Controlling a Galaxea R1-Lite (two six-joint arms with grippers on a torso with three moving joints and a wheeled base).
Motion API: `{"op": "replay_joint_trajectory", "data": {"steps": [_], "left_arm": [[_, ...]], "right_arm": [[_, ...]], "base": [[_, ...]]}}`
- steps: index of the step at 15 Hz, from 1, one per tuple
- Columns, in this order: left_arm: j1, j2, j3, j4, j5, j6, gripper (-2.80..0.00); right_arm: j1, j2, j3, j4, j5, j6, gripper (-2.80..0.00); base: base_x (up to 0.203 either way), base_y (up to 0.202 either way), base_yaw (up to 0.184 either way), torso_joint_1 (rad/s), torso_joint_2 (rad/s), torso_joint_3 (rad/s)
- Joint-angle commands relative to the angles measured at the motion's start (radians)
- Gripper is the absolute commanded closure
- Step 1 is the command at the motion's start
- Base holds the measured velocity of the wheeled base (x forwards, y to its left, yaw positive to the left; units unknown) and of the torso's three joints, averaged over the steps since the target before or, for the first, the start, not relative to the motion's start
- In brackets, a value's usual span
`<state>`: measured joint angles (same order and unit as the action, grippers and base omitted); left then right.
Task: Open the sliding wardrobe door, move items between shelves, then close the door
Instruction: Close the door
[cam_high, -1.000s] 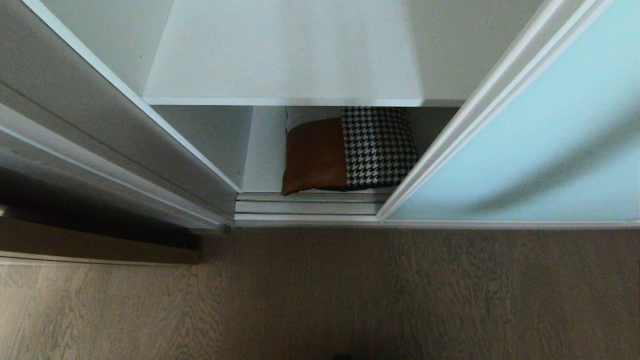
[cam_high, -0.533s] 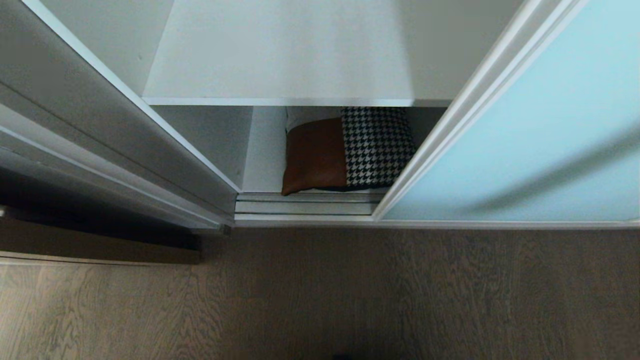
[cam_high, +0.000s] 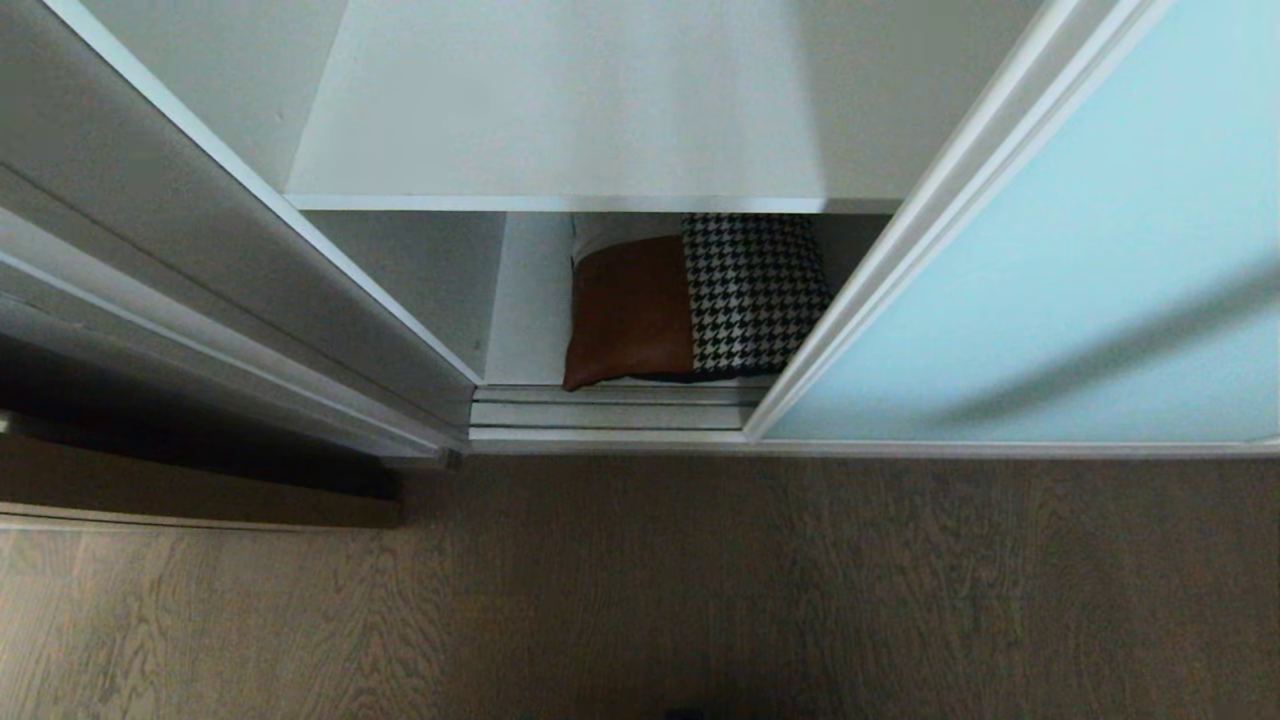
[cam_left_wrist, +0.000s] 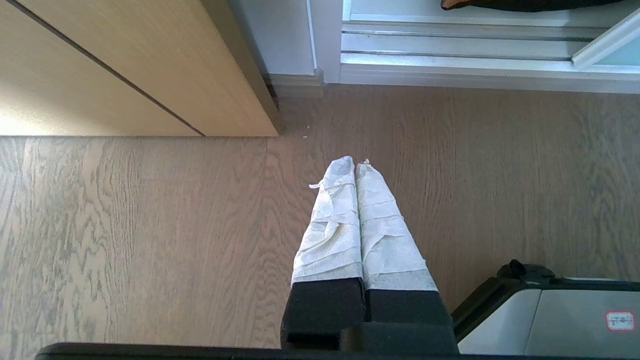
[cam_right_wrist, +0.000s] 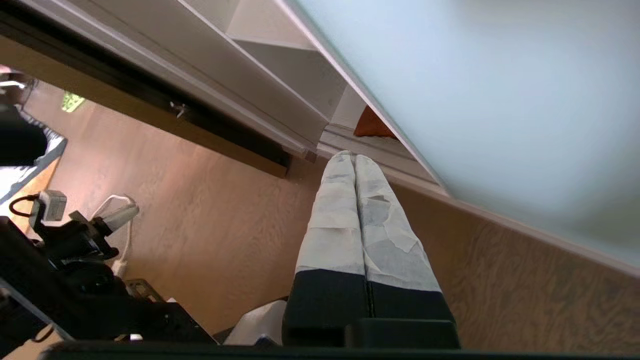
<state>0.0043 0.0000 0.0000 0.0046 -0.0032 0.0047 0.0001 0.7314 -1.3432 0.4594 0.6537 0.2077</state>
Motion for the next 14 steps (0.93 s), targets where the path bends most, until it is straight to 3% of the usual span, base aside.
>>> {"op": "replay_joint_trajectory", "data": {"steps": [1, 4, 5, 8, 12, 14], "left_arm": [[0.0, 0.002, 0.002, 0.0, 0.0, 0.0, 0.0], [0.0, 0.002, 0.002, 0.0, 0.0, 0.0, 0.0], [0.0, 0.002, 0.002, 0.0, 0.0, 0.0, 0.0], [0.0, 0.002, 0.002, 0.0, 0.0, 0.0, 0.0], [0.0, 0.002, 0.002, 0.0, 0.0, 0.0, 0.0], [0.0, 0.002, 0.002, 0.0, 0.0, 0.0, 0.0]], "right_arm": [[-0.057, -0.054, 0.006, 0.002, -0.026, 0.004, 0.0], [-0.138, -0.07, 0.013, -0.022, -0.248, -0.047, 0.0], [-0.173, -0.071, 0.02, -0.041, -0.268, -0.064, 0.0], [-0.345, -0.062, 0.041, -0.093, -0.279, -0.07, 0.0], [-0.691, 0.003, 0.056, -0.188, -0.279, -0.061, 0.0], [-0.871, 0.03, 0.062, -0.216, -0.231, -0.042, 0.0]], "base": [[0.0, 0.0, 0.0, 0.0, 0.0, 0.0], [0.0, 0.0, 0.0, 0.0, 0.0, 0.0], [0.0, 0.0, 0.0, 0.0, 0.0, 0.0], [0.0, 0.0, 0.0, 0.0, 0.0, 0.0], [0.0, 0.0, 0.0, 0.0, 0.0, 0.0], [0.0, 0.0, 0.0, 0.0, 0.0, 0.0]]}}
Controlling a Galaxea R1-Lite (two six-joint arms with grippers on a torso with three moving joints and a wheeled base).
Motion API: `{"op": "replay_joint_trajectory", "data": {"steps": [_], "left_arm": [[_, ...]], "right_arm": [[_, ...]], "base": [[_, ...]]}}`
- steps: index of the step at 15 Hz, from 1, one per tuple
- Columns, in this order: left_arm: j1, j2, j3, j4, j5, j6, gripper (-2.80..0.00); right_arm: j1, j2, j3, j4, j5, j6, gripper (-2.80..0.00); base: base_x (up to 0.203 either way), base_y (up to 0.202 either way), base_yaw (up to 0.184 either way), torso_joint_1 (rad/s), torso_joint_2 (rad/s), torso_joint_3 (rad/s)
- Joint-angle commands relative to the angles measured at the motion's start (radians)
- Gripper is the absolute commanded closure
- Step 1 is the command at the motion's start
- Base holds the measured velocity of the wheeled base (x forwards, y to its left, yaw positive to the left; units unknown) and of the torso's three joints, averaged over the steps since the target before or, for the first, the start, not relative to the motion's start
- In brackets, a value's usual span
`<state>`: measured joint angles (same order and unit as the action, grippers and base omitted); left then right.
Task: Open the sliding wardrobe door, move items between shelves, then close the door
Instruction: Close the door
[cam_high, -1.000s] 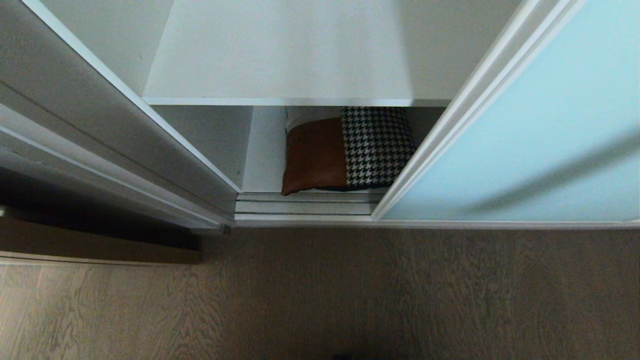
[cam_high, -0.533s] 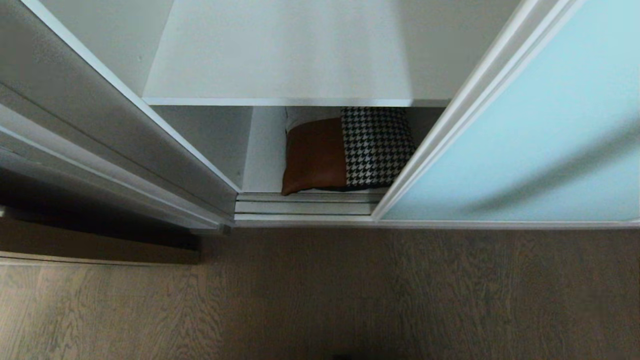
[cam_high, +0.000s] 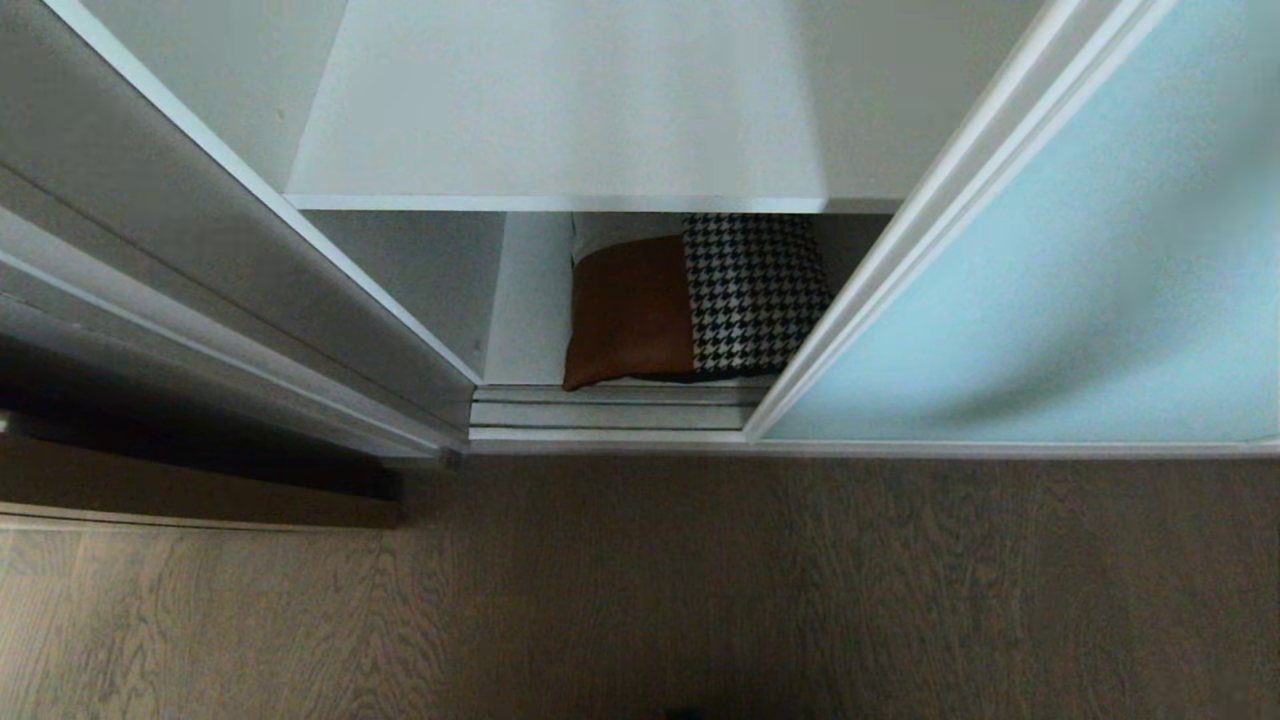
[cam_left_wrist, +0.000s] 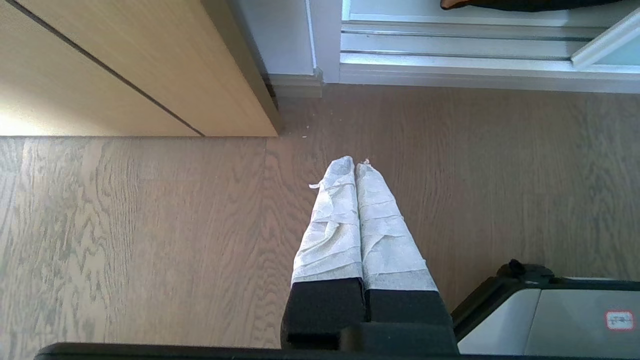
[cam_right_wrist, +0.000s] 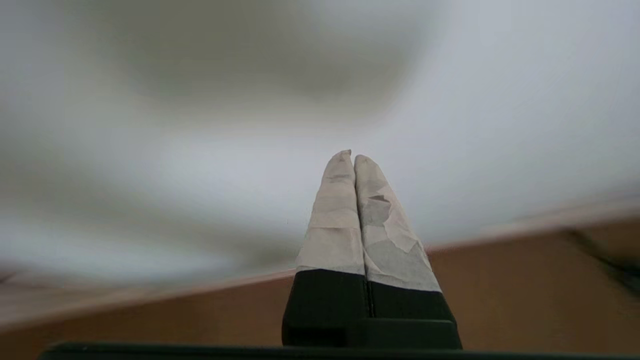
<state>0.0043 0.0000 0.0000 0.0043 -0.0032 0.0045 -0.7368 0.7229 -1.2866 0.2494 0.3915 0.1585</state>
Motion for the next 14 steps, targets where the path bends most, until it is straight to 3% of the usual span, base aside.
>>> {"op": "replay_joint_trajectory", "data": {"steps": [1, 3, 5, 8, 14], "left_arm": [[0.0, 0.002, 0.002, 0.0, 0.0, 0.0, 0.0], [0.0, 0.002, 0.002, 0.0, 0.0, 0.0, 0.0], [0.0, 0.002, 0.002, 0.0, 0.0, 0.0, 0.0], [0.0, 0.002, 0.002, 0.0, 0.0, 0.0, 0.0], [0.0, 0.002, 0.002, 0.0, 0.0, 0.0, 0.0]], "right_arm": [[-0.212, 0.047, 0.007, -0.012, 0.092, 0.012, 0.0], [-0.361, 0.062, 0.011, -0.016, 0.238, 0.02, 0.0], [-0.468, 0.084, 0.015, -0.016, 0.311, 0.023, 0.0], [-0.603, 0.164, 0.006, -0.025, 0.328, 0.018, 0.0], [-0.719, 0.369, -0.035, -0.128, 0.304, 0.018, 0.0]], "base": [[0.0, 0.0, 0.0, 0.0, 0.0, 0.0], [0.0, 0.0, 0.0, 0.0, 0.0, 0.0], [0.0, 0.0, 0.0, 0.0, 0.0, 0.0], [0.0, 0.0, 0.0, 0.0, 0.0, 0.0], [0.0, 0.0, 0.0, 0.0, 0.0, 0.0]]}}
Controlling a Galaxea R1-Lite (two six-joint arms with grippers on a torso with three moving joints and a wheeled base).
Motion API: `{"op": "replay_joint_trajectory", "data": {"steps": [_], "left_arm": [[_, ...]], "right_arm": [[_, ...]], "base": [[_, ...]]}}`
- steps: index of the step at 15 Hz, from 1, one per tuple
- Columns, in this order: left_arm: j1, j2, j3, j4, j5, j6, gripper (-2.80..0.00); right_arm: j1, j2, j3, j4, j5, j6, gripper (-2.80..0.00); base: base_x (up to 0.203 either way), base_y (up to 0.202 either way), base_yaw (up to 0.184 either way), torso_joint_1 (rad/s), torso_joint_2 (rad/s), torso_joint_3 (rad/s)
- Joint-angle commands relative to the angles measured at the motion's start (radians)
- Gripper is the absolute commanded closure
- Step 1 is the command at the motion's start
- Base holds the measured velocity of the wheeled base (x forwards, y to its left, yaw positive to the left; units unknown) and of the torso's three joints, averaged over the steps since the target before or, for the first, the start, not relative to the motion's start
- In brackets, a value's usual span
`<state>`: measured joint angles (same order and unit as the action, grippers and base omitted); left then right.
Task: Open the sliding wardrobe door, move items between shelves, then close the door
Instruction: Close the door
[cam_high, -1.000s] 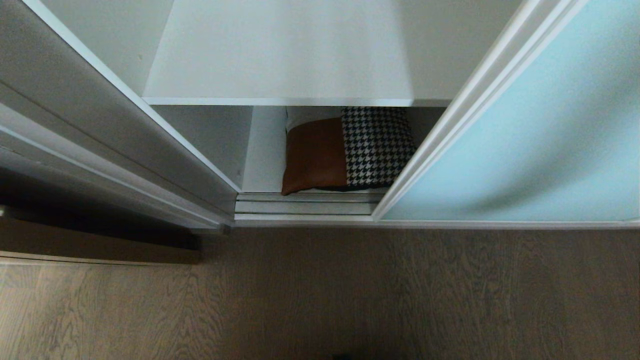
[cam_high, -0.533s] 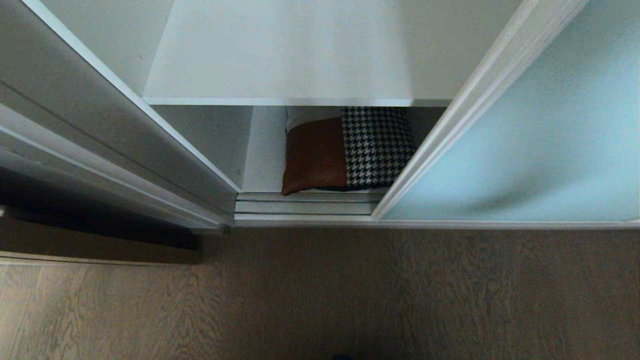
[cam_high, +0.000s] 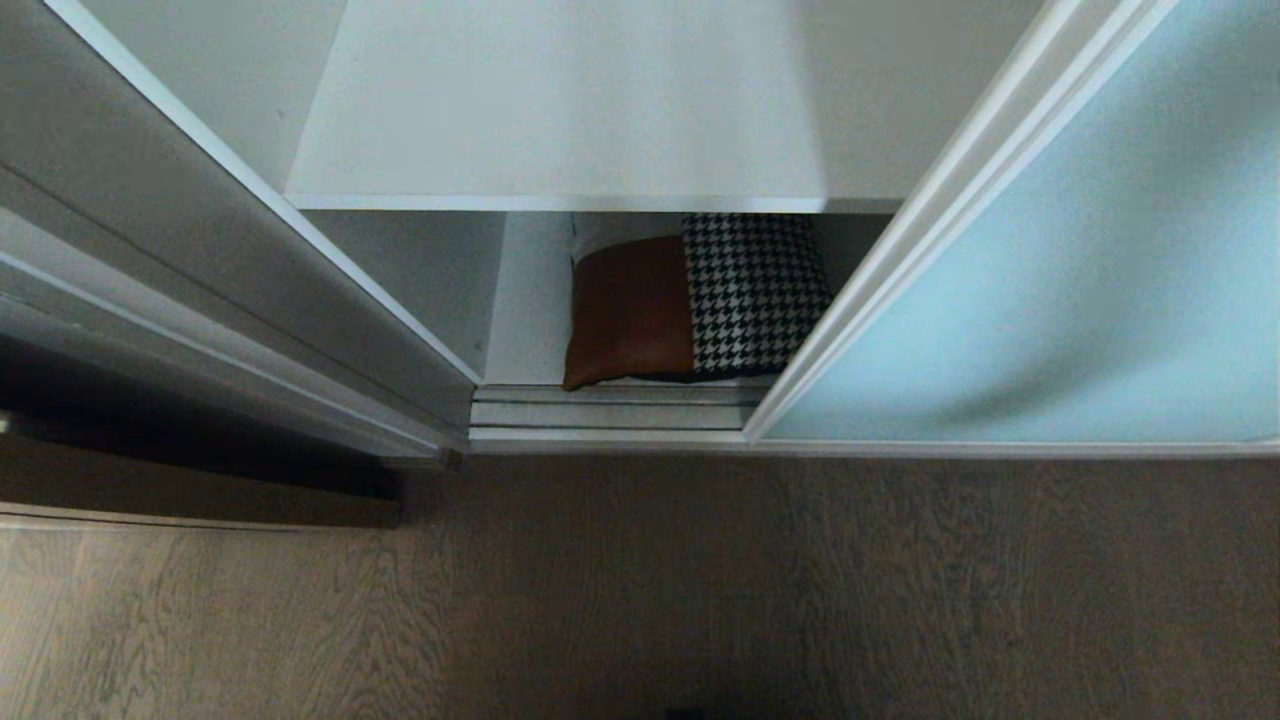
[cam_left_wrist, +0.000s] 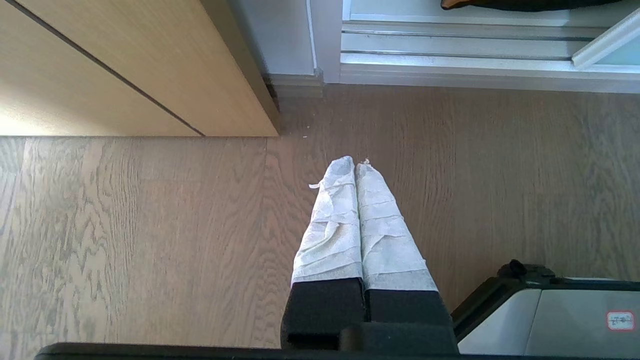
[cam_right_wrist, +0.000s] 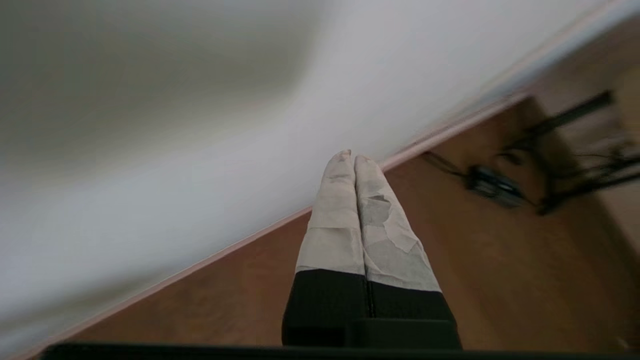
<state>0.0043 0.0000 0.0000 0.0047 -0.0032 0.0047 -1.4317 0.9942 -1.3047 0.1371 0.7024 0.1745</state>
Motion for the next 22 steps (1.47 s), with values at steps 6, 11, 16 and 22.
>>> {"op": "replay_joint_trajectory", "data": {"steps": [6, 11, 16, 22], "left_arm": [[0.0, 0.002, 0.002, 0.0, 0.0, 0.0, 0.0], [0.0, 0.002, 0.002, 0.0, 0.0, 0.0, 0.0], [0.0, 0.002, 0.002, 0.0, 0.0, 0.0, 0.0], [0.0, 0.002, 0.002, 0.0, 0.0, 0.0, 0.0]], "right_arm": [[0.025, 0.322, -0.092, -0.165, -0.171, 0.015, 0.0], [0.204, 0.359, -0.141, -0.156, -0.176, 0.136, 0.0], [0.345, 0.262, -0.134, -0.08, -0.179, 0.17, 0.0], [0.515, 0.069, -0.038, -0.042, -0.175, 0.171, 0.0]], "base": [[0.0, 0.0, 0.0, 0.0, 0.0, 0.0], [0.0, 0.0, 0.0, 0.0, 0.0, 0.0], [0.0, 0.0, 0.0, 0.0, 0.0, 0.0], [0.0, 0.0, 0.0, 0.0, 0.0, 0.0]]}}
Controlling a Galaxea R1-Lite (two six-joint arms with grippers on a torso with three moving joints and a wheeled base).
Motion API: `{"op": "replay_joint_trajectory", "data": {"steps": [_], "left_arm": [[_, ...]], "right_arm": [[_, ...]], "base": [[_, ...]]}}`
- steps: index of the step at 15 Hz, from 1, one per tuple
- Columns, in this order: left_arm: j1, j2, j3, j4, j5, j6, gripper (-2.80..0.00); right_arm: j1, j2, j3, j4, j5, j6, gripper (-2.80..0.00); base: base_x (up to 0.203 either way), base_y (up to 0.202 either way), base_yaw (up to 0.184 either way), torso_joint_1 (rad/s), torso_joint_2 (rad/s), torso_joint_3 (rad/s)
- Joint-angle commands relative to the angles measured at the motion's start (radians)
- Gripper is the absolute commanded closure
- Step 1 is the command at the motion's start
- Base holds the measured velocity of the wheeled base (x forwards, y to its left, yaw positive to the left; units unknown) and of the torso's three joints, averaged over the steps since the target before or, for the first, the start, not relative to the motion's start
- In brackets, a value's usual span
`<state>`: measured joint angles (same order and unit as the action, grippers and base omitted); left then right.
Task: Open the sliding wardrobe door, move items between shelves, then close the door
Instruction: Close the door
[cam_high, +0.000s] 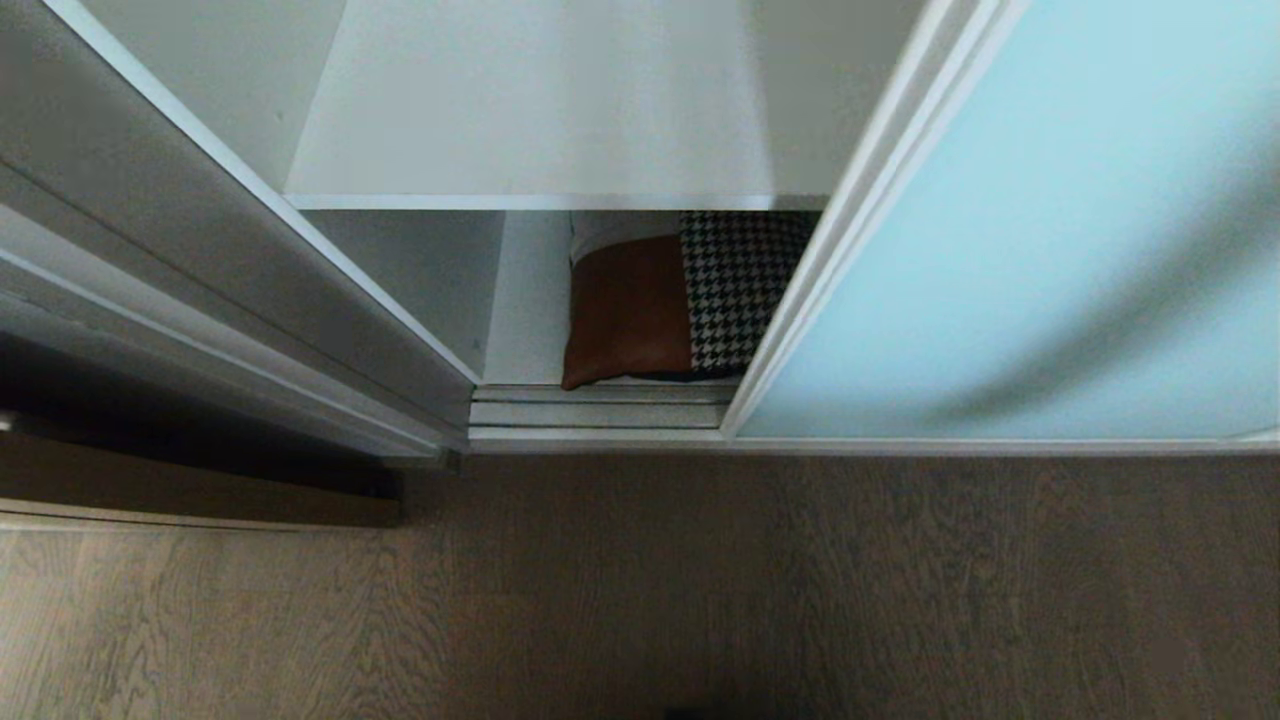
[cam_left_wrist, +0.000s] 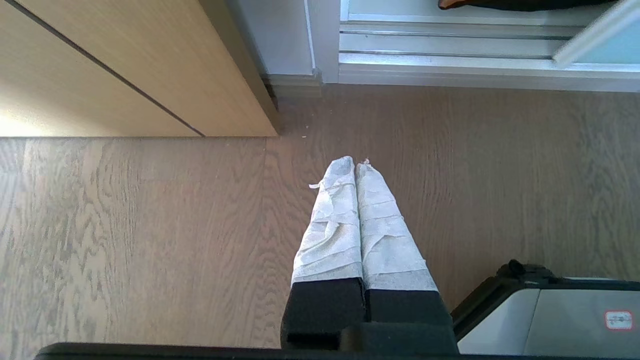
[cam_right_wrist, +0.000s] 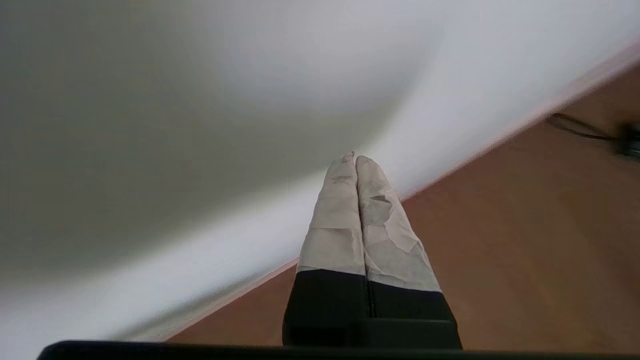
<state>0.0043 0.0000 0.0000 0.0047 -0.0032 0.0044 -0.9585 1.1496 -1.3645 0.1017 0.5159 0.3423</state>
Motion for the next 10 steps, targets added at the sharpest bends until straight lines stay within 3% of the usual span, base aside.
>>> {"op": "replay_joint_trajectory", "data": {"steps": [1, 6, 8, 10], "left_arm": [[0.0, 0.002, 0.002, 0.0, 0.0, 0.0, 0.0], [0.0, 0.002, 0.002, 0.0, 0.0, 0.0, 0.0], [0.0, 0.002, 0.002, 0.0, 0.0, 0.0, 0.0], [0.0, 0.002, 0.002, 0.0, 0.0, 0.0, 0.0]], "right_arm": [[0.067, -0.122, 0.032, 0.005, 0.014, 0.001, 0.0], [0.191, -0.298, 0.056, 0.099, 0.109, -0.009, 0.0], [0.2, -0.347, 0.084, 0.098, 0.106, -0.016, 0.0], [0.19, -0.343, 0.074, 0.063, 0.037, -0.048, 0.0]], "base": [[0.0, 0.0, 0.0, 0.0, 0.0, 0.0], [0.0, 0.0, 0.0, 0.0, 0.0, 0.0], [0.0, 0.0, 0.0, 0.0, 0.0, 0.0], [0.0, 0.0, 0.0, 0.0, 0.0, 0.0]]}}
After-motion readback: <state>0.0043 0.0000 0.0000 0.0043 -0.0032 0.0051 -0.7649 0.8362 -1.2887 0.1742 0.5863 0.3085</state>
